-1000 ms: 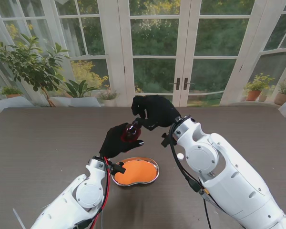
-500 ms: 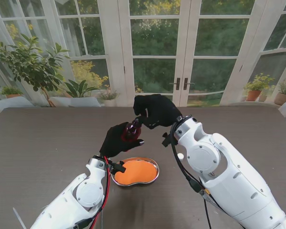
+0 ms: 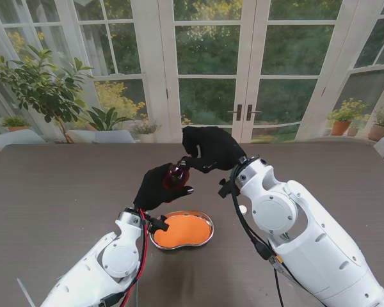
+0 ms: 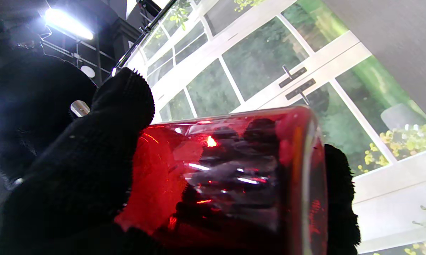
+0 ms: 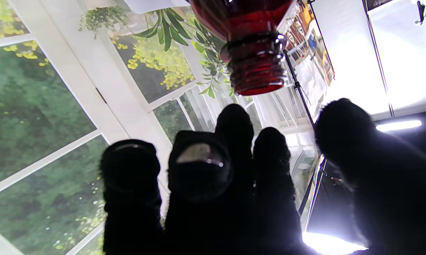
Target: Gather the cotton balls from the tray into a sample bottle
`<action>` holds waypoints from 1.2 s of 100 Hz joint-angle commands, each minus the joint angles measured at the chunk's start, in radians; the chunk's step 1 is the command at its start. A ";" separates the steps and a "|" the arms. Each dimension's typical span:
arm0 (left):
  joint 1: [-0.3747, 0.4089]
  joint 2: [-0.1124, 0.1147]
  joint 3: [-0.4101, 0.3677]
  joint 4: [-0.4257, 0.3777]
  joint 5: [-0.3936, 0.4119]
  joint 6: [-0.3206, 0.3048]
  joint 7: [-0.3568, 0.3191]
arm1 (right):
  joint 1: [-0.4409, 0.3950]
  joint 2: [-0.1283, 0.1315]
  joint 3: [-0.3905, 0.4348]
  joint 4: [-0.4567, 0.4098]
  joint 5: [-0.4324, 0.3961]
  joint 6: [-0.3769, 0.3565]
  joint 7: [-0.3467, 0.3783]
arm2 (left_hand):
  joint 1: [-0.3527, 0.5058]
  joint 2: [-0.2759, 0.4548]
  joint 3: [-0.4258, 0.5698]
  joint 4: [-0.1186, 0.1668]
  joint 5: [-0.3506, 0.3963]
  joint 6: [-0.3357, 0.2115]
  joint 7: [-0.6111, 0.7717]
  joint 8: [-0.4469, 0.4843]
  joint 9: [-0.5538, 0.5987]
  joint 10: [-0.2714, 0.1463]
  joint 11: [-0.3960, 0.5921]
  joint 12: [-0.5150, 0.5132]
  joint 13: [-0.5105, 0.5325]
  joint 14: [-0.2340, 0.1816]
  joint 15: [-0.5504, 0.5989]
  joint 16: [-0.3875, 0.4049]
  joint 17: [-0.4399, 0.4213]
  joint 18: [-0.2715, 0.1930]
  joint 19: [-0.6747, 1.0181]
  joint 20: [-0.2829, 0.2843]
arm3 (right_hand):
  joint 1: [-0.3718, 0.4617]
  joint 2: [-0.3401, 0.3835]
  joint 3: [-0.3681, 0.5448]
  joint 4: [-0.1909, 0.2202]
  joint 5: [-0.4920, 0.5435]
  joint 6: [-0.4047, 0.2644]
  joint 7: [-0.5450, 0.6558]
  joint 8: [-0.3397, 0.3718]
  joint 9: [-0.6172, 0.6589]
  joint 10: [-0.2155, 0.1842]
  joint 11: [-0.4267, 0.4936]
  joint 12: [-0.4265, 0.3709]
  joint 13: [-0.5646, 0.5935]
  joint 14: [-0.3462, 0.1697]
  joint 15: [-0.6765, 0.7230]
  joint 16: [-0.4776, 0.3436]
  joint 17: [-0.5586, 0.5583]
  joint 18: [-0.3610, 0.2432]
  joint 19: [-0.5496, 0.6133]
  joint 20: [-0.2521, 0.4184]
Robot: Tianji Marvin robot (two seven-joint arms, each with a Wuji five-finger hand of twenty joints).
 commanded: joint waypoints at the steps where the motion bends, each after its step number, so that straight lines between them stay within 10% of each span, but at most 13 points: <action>1: 0.002 -0.004 -0.002 -0.009 0.000 0.000 -0.015 | -0.009 -0.003 0.004 -0.009 0.004 0.003 0.012 | 0.159 0.194 0.156 0.012 0.126 -0.256 0.087 0.016 0.069 -0.117 0.002 0.001 0.008 -0.005 0.019 0.009 -0.029 -0.039 0.006 -0.007 | -0.065 0.062 -0.014 -0.009 0.005 -0.005 0.048 0.039 0.021 0.003 0.009 -0.016 0.048 -0.002 0.034 0.018 0.006 0.022 0.018 0.003; 43: 0.004 -0.003 -0.005 -0.013 0.002 0.000 -0.015 | -0.011 -0.006 0.010 -0.003 0.023 -0.004 0.008 | 0.159 0.194 0.156 0.012 0.127 -0.256 0.087 0.017 0.069 -0.115 0.001 0.000 0.008 -0.004 0.019 0.009 -0.029 -0.039 0.006 -0.007 | -0.239 0.431 -0.145 0.146 0.091 0.000 -0.099 0.079 0.055 0.027 -0.021 -0.020 0.045 0.029 0.034 0.017 -0.003 0.024 0.025 0.006; 56: 0.006 -0.002 -0.005 -0.015 0.001 0.002 -0.016 | -0.013 -0.005 0.016 -0.004 0.016 -0.002 0.004 | 0.158 0.194 0.155 0.011 0.128 -0.256 0.087 0.017 0.069 -0.116 0.002 0.000 0.008 -0.006 0.020 0.009 -0.029 -0.039 0.006 -0.007 | -0.228 0.420 -0.144 0.137 0.057 -0.017 -0.210 0.032 0.044 0.023 -0.030 -0.014 0.045 0.038 0.028 0.014 -0.016 0.020 0.030 0.013; 68: 0.007 -0.002 -0.005 -0.016 0.002 0.003 -0.017 | -0.017 -0.005 0.025 -0.007 0.010 0.002 0.001 | 0.159 0.195 0.156 0.011 0.127 -0.257 0.086 0.017 0.068 -0.116 0.001 0.001 0.007 -0.006 0.019 0.009 -0.029 -0.039 0.006 -0.007 | -0.226 0.443 -0.184 0.229 0.014 0.048 -0.380 0.075 0.009 0.025 -0.042 -0.016 0.045 0.039 0.015 0.006 -0.025 0.016 0.033 0.018; 120: 0.013 0.000 -0.014 -0.023 0.010 -0.001 -0.012 | -0.037 -0.001 0.065 -0.005 -0.069 0.032 -0.030 | 0.157 0.193 0.158 0.011 0.125 -0.260 0.088 0.019 0.067 -0.120 0.001 0.004 0.008 -0.010 0.020 0.009 -0.030 -0.039 0.005 -0.007 | -0.192 0.389 -0.289 0.217 -0.052 0.090 -0.652 -0.055 -0.072 0.044 -0.141 -0.100 0.032 0.079 -0.264 -0.091 -0.064 0.011 -0.007 0.009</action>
